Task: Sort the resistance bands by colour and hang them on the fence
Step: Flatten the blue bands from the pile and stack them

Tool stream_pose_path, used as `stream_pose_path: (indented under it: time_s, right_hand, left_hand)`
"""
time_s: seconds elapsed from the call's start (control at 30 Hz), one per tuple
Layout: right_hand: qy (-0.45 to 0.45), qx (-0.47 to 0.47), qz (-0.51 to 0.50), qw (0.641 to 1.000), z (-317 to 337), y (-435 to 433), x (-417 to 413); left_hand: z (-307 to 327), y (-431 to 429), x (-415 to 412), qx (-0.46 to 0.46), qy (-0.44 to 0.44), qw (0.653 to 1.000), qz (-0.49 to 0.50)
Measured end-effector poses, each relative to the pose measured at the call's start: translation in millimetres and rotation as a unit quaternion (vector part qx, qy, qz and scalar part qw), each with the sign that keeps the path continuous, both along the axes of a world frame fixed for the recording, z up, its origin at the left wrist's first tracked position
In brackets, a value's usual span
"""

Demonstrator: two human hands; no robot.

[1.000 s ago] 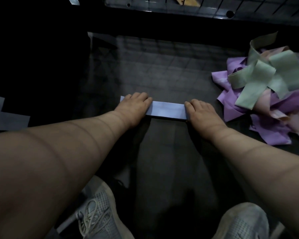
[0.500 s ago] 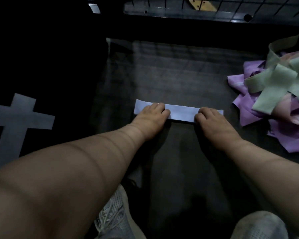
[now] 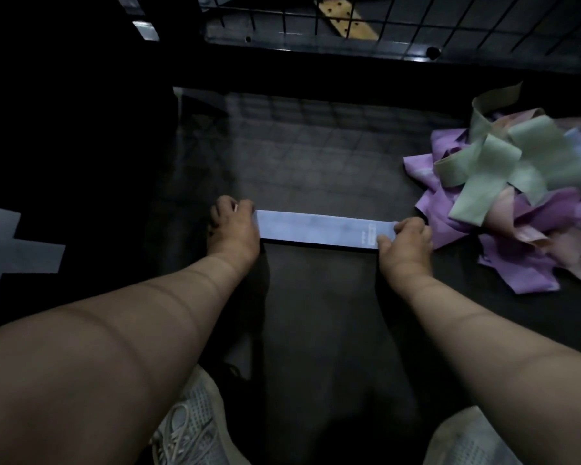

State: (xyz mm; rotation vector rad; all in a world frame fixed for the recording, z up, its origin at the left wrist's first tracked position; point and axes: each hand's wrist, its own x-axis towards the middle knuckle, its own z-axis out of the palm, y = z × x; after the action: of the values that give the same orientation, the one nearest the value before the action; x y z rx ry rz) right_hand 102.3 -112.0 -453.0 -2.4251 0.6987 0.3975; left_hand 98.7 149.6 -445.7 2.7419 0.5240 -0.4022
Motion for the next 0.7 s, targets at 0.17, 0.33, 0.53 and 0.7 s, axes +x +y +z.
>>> stream_pose_path:
  time_s: [0.17, 0.33, 0.53, 0.7]
  right_hand:
    - [-0.002, -0.01, 0.002, 1.0, 10.5, -2.7, -5.6]
    - [-0.04, -0.149, 0.307, 0.939, 43.6, -36.7, 12.7]
    - [0.157, -0.194, 0.518, 0.819, 114.1, -144.3, 37.2]
    - [0.16, -0.176, 0.331, 0.913, 111.7, -212.4, 52.8]
  left_hand:
    - [8.6, -2.8, -7.1, 0.041, -0.008, 0.999, 0.0]
    - [29.8, -39.8, 11.1, 0.034, -0.059, 0.995, -0.071]
    - [63.5, -141.1, 38.1, -0.049, -0.066, 0.971, -0.224]
    - [79.8, -221.7, 50.6, -0.093, -0.018, 0.95, -0.298]
